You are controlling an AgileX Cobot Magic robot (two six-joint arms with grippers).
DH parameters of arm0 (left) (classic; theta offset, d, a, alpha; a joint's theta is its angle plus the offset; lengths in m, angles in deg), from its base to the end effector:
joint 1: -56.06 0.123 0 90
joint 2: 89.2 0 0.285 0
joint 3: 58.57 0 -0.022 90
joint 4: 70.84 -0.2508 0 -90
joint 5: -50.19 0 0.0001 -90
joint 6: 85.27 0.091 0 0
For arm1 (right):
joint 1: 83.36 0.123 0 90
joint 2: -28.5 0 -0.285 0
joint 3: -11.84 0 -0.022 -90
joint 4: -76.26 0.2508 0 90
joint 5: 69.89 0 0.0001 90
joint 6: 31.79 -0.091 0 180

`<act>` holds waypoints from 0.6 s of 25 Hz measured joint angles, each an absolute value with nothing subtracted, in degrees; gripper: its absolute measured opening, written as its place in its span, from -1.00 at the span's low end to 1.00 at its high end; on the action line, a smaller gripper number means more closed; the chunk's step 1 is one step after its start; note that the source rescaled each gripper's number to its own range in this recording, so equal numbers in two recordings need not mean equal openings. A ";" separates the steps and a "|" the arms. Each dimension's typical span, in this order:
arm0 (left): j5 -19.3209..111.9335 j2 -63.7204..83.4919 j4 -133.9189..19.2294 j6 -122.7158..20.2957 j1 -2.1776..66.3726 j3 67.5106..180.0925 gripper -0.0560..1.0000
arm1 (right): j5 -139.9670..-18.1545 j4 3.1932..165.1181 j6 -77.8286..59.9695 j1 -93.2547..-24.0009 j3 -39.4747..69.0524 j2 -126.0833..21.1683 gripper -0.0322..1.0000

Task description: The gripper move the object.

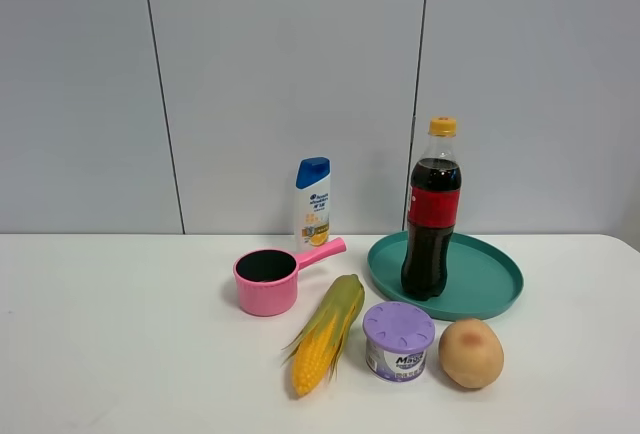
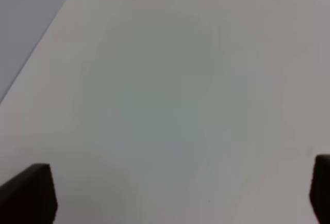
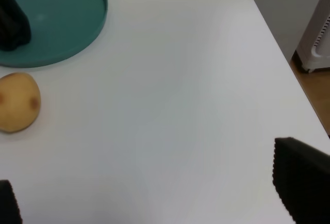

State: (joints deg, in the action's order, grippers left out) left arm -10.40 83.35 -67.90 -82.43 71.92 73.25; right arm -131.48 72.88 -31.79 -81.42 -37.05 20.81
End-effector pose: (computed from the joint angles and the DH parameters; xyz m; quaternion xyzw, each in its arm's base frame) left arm -0.0051 -0.0057 0.2795 -0.0951 0.8434 0.0605 0.5253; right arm -0.0050 -0.0049 0.2747 -0.0132 0.8575 -0.0208 0.5140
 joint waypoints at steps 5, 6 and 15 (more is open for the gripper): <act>-10.32 83.35 -68.02 -82.97 71.92 73.25 0.99 | -131.48 72.88 -31.79 -81.42 -37.05 20.81 1.00; -10.32 83.35 -68.02 -82.99 71.92 73.25 0.99 | -131.48 72.88 -31.79 -81.42 -37.05 20.81 1.00; -10.32 83.35 -68.08 -83.21 67.75 73.25 0.99 | -131.48 72.88 -31.79 -81.42 -37.05 20.81 1.00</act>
State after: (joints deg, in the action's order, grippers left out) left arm -10.32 83.35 -68.08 -83.21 67.75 73.25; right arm -131.48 72.88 -31.79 -81.42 -37.05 20.81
